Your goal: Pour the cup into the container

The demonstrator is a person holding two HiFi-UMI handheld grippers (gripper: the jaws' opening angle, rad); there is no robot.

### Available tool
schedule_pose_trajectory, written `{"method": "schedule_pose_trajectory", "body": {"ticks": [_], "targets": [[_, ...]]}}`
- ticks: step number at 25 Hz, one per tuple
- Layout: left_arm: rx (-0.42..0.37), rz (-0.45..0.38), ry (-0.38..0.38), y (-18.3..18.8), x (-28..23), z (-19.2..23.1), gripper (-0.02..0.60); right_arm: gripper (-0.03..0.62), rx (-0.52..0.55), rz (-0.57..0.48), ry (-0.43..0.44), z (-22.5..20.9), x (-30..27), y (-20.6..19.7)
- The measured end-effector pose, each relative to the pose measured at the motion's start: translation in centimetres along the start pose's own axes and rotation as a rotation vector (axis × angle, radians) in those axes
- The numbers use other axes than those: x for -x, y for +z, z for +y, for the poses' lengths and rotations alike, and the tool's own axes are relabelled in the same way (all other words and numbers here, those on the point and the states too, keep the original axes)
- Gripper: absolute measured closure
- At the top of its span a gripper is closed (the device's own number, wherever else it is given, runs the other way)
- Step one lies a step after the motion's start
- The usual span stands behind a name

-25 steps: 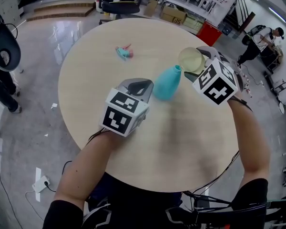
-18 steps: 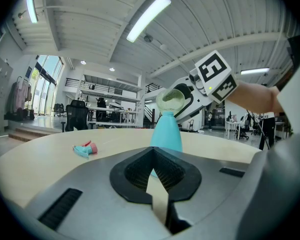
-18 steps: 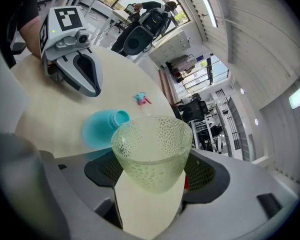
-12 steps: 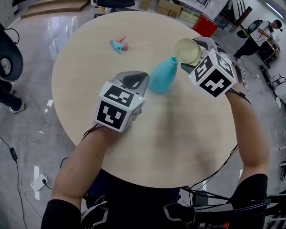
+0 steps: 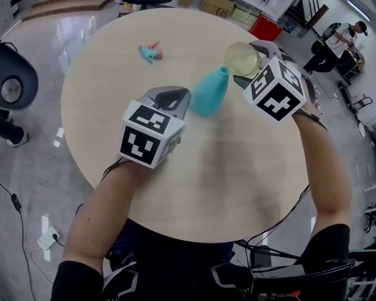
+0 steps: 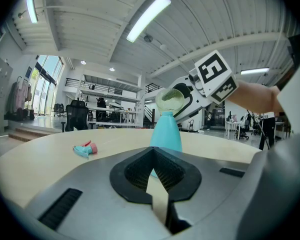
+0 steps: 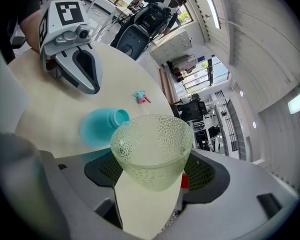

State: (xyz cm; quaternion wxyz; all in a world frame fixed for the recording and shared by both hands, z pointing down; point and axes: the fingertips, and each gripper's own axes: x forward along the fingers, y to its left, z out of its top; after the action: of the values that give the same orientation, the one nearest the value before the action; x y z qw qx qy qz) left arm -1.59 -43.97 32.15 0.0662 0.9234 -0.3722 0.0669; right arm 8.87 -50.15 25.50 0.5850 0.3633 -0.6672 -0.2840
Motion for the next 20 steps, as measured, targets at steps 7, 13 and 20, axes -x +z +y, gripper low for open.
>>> {"method": "schedule_pose_trajectory", "body": {"ticks": [7,13,20], "targets": [[0.003,0.002,-0.003,0.0,-0.1,0.1,0.589,0.22,-0.11,-0.024,0.046,0.3,-0.1,-0.2],[0.0,-0.001,-0.002,0.1,-0.2,0.1,0.589,0.22,-0.398,-0.147,0.161,1.1,-0.3,-0.8],[0.0,-0.006,0.002,-0.4,-0.3,-0.5,0.589,0.218,-0.76,-0.227,0.229,3.3,-0.8,-7.3]]}}
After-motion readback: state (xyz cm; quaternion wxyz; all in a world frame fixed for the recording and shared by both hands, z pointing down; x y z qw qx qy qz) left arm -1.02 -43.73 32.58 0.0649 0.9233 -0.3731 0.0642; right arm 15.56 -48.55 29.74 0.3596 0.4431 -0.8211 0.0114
